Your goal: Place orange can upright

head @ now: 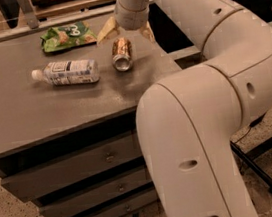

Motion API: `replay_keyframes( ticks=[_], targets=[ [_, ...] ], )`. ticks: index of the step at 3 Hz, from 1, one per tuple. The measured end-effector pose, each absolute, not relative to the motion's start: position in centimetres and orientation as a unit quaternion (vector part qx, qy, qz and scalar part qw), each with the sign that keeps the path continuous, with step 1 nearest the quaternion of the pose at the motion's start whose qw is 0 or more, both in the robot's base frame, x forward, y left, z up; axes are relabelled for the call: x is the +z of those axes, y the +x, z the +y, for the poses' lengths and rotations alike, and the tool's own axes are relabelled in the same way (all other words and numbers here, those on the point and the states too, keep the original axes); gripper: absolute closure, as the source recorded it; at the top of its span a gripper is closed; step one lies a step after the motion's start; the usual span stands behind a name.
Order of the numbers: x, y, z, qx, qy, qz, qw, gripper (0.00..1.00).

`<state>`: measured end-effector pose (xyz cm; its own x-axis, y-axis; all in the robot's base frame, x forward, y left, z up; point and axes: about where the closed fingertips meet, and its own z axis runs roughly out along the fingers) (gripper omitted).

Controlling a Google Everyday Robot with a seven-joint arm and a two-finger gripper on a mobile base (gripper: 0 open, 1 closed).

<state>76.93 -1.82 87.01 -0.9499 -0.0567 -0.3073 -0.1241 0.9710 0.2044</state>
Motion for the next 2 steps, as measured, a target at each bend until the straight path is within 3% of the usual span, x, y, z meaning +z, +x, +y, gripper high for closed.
replay_keyframes(
  ticks=[2],
  targets=[
    [85.84, 78.1, -0.18, 0.098, -0.031, 0.985, 0.141, 0.0]
  ],
)
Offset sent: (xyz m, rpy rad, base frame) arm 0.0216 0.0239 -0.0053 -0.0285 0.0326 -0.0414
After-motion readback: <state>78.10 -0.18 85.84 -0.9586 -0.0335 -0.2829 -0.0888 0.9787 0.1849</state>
